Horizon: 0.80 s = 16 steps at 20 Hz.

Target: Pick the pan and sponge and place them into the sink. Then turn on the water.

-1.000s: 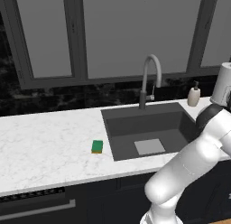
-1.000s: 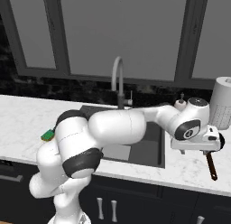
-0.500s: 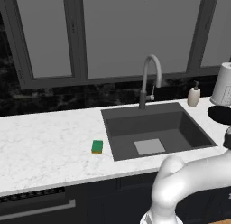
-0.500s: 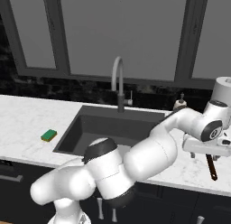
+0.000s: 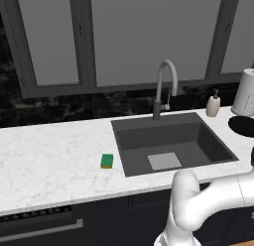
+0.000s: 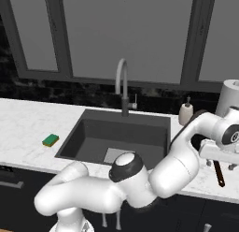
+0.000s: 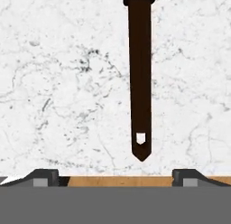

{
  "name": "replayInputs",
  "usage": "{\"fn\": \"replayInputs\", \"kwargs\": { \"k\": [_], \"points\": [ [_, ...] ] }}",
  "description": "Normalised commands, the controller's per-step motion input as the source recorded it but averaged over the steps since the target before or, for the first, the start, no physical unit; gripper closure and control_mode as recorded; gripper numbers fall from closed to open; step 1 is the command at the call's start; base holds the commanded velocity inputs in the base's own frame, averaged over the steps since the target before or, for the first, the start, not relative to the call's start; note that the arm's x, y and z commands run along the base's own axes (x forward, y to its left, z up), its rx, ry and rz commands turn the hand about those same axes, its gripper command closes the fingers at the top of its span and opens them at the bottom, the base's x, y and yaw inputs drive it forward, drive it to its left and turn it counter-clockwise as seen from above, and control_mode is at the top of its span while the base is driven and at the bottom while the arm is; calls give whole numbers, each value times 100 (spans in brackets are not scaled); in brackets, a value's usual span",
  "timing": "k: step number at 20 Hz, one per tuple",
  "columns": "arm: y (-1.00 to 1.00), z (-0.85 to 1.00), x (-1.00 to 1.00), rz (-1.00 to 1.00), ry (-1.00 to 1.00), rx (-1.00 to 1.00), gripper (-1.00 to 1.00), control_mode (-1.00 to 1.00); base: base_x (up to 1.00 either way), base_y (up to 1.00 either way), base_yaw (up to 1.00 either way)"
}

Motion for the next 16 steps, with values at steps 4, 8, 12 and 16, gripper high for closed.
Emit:
{"fn": "replayInputs", "kwargs": {
  "k": [4, 8, 12, 16],
  "points": [
    [-35, -41, 6, 0, 0, 4, -100, -100, 0, 0, 0],
    [-18, -52, 11, 0, 0, 1, -100, -100, 0, 0, 0],
    [0, -69, 21, 0, 0, -2, -100, -100, 0, 0, 0],
    [0, -53, 29, 3, 3, -2, -100, -100, 0, 0, 0]
  ]
}}
